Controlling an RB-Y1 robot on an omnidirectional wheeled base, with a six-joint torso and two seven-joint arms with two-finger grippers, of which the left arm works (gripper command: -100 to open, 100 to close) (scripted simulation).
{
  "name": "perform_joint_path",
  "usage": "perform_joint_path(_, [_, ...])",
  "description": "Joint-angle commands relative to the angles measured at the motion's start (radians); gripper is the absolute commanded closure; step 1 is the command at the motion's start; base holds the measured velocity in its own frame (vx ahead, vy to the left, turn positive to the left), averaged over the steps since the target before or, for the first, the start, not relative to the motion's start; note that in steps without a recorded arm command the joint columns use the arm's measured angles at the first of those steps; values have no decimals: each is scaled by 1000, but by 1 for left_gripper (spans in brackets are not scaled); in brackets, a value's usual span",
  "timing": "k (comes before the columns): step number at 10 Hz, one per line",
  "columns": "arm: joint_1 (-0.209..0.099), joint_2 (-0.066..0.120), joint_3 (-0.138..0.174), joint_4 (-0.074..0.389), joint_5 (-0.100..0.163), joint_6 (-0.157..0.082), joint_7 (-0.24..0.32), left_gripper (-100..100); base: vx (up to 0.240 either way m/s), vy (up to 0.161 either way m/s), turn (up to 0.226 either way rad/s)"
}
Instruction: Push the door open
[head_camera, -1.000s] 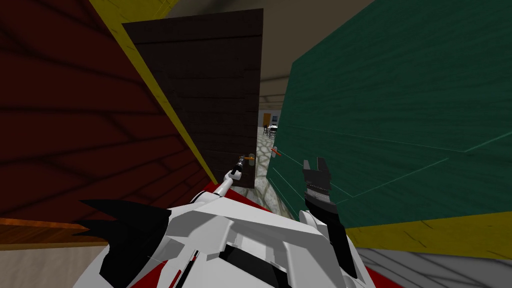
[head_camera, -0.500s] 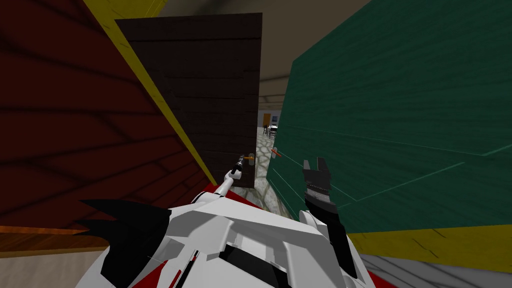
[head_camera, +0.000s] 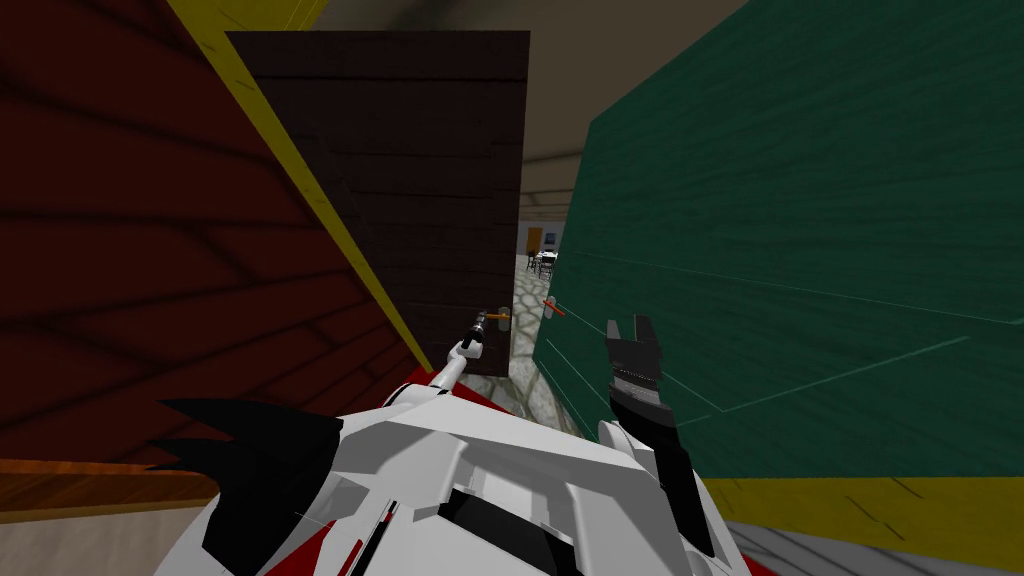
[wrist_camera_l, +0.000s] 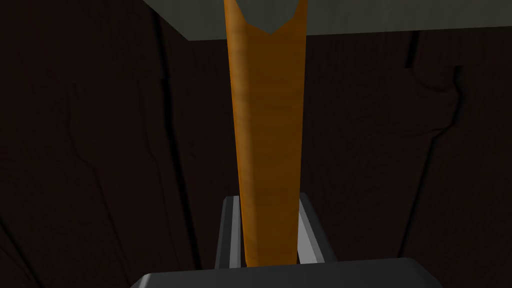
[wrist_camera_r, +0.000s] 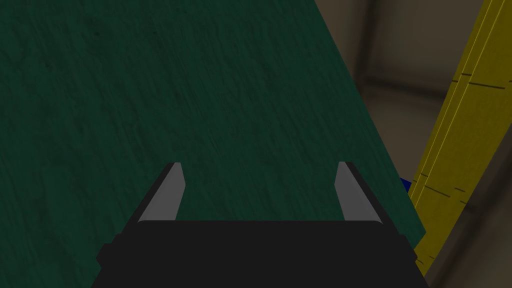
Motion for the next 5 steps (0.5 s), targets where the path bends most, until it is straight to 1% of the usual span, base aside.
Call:
perform_joint_path(1, [-23,9,43,9,2,-21,-22,100,42,-18,7])
perform_joint_path(2, [-26,2,62,12,1,-22,-35,100,56,-23,-13])
perform_joint_path(3, [-26,2,62,12,1,-22,-35,100,60,-4,10])
perform_joint_path(4, [-30,-6,81,15,0,-22,-48,100,70,-6,5])
perform_joint_path(5, [-30,-6,81,15,0,-22,-48,100,50,-6,12])
